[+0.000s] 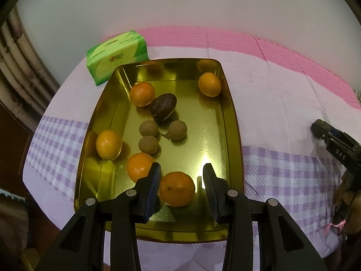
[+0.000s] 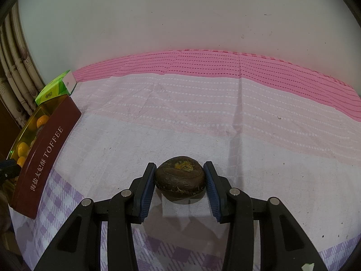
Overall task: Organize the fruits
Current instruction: 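Lower the mandarin into the tin and open the left gripper, then carry the passion fruit over the tin and open the right gripper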
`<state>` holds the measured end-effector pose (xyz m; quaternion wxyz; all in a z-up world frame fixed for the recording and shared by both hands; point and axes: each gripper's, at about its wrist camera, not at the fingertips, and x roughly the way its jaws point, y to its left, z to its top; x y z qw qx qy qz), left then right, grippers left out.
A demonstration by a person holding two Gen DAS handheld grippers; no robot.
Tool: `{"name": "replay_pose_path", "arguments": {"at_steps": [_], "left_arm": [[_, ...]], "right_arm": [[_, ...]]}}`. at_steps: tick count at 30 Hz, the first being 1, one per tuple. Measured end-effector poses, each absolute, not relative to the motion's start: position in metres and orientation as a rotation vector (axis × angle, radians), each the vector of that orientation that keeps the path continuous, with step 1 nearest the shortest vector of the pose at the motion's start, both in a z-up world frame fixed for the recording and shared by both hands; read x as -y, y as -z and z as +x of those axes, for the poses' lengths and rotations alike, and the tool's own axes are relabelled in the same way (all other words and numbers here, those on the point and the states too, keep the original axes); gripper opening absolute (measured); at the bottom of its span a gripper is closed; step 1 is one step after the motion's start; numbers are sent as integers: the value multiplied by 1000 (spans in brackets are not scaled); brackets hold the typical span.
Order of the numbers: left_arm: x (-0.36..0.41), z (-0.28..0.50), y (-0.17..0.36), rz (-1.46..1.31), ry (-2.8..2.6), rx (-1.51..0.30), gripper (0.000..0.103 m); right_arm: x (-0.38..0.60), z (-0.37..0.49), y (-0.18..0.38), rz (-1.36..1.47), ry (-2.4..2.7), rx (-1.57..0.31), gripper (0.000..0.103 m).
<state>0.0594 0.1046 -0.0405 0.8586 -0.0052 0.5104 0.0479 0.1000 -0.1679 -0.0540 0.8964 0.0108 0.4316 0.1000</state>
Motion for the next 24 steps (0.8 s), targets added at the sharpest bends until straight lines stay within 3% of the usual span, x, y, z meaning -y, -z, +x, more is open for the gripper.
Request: {"name": "replay_pose_path", "arguments": {"at_steps": [13, 17, 24], "left_arm": [[-113, 48, 19, -28, -158, -1045, 41], [-118, 35, 3, -41, -186, -1012, 53], [-121, 5, -9, -19, -220, -988, 59]], "right_arm": [[168, 100, 54, 23, -208, -896, 41], [168, 100, 54, 21, -207, -897, 41], [163, 97, 54, -8, -200, -902, 40]]}}
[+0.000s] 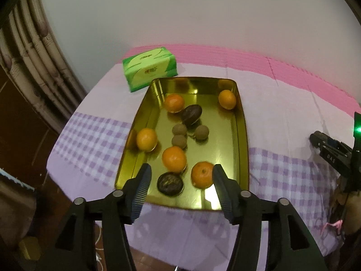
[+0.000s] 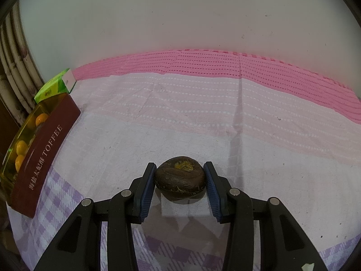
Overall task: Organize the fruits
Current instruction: 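Carry the passion fruit over the tin and open the right gripper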
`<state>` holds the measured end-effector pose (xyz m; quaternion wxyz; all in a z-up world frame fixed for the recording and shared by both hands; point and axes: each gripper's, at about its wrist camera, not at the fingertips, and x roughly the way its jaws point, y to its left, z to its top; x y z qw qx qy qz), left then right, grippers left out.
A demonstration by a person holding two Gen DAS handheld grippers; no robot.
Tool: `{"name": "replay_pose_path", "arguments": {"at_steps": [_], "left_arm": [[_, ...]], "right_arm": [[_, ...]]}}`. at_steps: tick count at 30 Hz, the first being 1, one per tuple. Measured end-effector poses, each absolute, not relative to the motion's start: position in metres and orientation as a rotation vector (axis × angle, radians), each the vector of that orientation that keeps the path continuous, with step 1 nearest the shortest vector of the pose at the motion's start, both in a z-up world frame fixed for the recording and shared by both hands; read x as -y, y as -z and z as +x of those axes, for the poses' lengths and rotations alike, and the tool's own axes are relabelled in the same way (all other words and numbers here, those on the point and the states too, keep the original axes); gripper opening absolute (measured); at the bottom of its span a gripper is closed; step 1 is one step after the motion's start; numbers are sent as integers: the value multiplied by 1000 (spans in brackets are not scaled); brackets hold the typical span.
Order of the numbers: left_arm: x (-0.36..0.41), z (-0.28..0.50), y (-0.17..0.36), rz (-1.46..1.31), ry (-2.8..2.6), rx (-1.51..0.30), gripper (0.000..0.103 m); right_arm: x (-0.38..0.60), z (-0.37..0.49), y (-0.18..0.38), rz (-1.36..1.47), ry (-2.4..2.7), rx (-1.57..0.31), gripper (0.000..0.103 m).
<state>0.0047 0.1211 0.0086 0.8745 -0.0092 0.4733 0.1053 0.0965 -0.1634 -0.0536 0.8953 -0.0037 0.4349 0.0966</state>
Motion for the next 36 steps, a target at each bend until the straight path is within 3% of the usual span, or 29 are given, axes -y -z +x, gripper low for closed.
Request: {"name": "replay_pose_path", "arguments": {"at_steps": [4, 10, 16, 36], "left_arm": [[-128, -8, -10, -38, -228, -984, 65], [-135, -17, -10, -50, -245, -977, 66], [-136, -21, -12, -23, -276, -932, 76], [-177, -21, -5, -136, -424, -927, 76]], "right_arm": [[159, 86, 53, -7, -213, -915, 40], [150, 62, 49, -5, -238, -923, 40], [138, 43, 32, -4, -274, -907, 40], [39, 30, -30, -49, -499, -832, 40]]}}
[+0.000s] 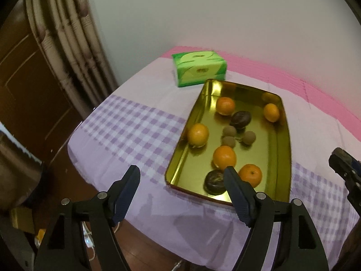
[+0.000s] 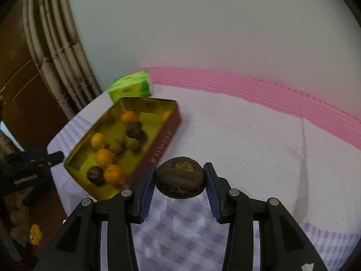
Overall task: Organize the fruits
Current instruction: 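Carry the passion fruit over the tin and open the right gripper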
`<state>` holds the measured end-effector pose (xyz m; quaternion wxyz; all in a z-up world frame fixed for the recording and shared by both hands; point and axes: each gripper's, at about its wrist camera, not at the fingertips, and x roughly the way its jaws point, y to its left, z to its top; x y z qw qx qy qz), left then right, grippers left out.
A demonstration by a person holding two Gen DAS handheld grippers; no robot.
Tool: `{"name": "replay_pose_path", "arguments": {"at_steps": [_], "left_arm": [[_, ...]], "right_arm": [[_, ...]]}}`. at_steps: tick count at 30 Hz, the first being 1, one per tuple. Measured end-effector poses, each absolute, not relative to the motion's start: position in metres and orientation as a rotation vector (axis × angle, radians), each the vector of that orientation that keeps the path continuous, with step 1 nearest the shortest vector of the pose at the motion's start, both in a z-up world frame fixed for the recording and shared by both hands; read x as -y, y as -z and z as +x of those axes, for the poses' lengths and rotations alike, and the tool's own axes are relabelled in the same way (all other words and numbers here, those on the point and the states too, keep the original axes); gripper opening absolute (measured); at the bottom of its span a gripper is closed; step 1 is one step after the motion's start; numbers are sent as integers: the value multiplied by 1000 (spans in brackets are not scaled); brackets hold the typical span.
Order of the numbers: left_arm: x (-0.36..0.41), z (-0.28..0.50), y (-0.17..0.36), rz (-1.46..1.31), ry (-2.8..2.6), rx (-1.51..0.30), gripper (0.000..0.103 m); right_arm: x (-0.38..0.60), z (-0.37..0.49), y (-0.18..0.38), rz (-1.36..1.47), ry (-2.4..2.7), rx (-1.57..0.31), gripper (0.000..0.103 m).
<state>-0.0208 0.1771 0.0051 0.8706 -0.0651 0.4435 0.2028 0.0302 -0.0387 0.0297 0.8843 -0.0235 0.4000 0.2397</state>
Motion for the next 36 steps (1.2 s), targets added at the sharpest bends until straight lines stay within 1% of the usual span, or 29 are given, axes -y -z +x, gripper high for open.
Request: {"name": "replay_pose_path", "arguments": {"at_steps": [8, 14, 27, 36], "left_arm": [[-178, -18, -1, -160, -393, -961, 76], [-183, -16, -2, -153, -414, -957, 76], [-179, -12, 0, -95, -404, -968, 77], [-181, -10, 2, -100, -401, -981, 77]], "right_arm": [[-12, 39, -35, -91, -590, -828, 40], [-34, 52, -28, -103, -615, -853, 40], [-62, 88, -8, -120, -608, -896, 40], [-67, 96, 3, -134, -600, -916, 40]]}}
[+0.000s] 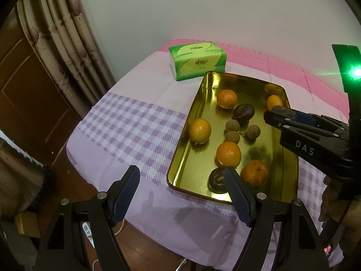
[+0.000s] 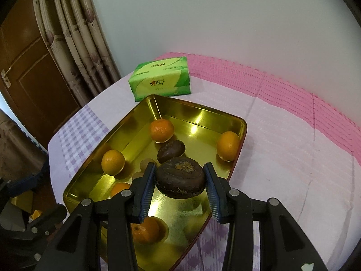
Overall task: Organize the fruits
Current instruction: 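Carry the passion fruit over the tin and open the right gripper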
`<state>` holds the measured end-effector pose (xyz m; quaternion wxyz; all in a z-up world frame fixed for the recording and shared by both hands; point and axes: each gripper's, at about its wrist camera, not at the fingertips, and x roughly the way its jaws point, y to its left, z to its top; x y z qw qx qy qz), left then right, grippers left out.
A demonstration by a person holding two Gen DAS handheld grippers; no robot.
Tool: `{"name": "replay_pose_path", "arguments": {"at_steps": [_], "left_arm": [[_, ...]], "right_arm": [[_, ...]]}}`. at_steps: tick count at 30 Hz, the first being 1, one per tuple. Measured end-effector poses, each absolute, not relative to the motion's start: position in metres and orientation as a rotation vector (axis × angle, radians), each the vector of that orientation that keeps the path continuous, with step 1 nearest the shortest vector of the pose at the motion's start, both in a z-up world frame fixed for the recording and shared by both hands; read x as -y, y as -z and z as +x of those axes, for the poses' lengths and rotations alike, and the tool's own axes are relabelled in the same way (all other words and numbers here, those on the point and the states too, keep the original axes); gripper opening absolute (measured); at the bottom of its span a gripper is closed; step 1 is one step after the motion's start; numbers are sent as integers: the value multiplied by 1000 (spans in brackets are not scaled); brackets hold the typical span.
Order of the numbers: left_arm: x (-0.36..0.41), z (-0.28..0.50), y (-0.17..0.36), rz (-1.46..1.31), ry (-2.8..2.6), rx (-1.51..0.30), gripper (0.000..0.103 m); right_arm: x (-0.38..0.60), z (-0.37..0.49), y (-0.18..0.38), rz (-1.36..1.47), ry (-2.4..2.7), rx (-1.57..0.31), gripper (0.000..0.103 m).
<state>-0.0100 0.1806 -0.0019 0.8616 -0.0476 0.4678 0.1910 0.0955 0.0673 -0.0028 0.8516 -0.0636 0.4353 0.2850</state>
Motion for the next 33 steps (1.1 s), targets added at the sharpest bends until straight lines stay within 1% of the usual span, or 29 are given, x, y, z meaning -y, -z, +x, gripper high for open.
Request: {"name": "replay_pose_path", "arguments": {"at_steps": [33], "left_arm": [[-182, -8, 9, -103, -395, -1007, 77]], "right_arm": [[-72, 97, 18, -114, -606, -943, 41]]}}
